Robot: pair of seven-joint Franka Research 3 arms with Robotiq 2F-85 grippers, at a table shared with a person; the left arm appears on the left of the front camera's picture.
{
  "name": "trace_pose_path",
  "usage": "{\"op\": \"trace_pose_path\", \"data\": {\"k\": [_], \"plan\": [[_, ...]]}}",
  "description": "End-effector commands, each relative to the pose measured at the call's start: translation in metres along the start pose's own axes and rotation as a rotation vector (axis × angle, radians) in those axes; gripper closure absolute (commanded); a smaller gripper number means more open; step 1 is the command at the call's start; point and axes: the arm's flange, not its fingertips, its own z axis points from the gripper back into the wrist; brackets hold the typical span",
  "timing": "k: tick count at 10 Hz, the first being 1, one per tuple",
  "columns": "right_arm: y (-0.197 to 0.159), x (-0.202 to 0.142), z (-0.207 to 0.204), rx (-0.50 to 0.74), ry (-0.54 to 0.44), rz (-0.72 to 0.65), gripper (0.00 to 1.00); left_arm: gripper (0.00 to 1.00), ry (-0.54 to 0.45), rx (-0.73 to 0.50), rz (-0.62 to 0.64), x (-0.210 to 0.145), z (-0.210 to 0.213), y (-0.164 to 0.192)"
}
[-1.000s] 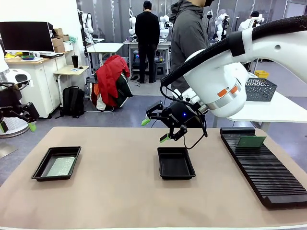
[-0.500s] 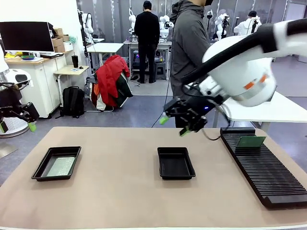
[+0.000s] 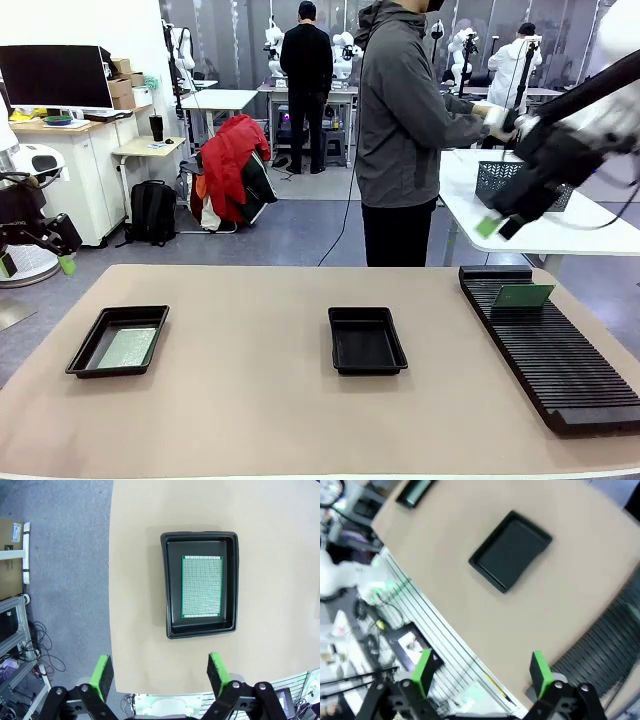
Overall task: Inspect and transfer BCBs to ESD trays.
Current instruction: Pick up the Blank PCB from the PCB Rack and place it in the right ESD tray.
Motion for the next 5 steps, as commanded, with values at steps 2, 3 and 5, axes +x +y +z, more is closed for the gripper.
{"op": "trace_pose_path", "data": {"k": [2,3,5], "plan": [[-0.024,-0.004,0.083,-0.063,0.032,0.299,0.00,0.00,-0.011,-0.009,-0.015,0.000,-0.003,0.001],[-0.029,-0.007,0.105,-0.075,0.061,0.404,0.00,0.00,-0.011,-0.009,-0.015,0.000,-0.003,0.001],[-0.032,-0.010,0.139,-0.114,0.154,0.652,0.00,0.00,-0.011,-0.009,-0.015,0.000,-0.003,0.001]]}}
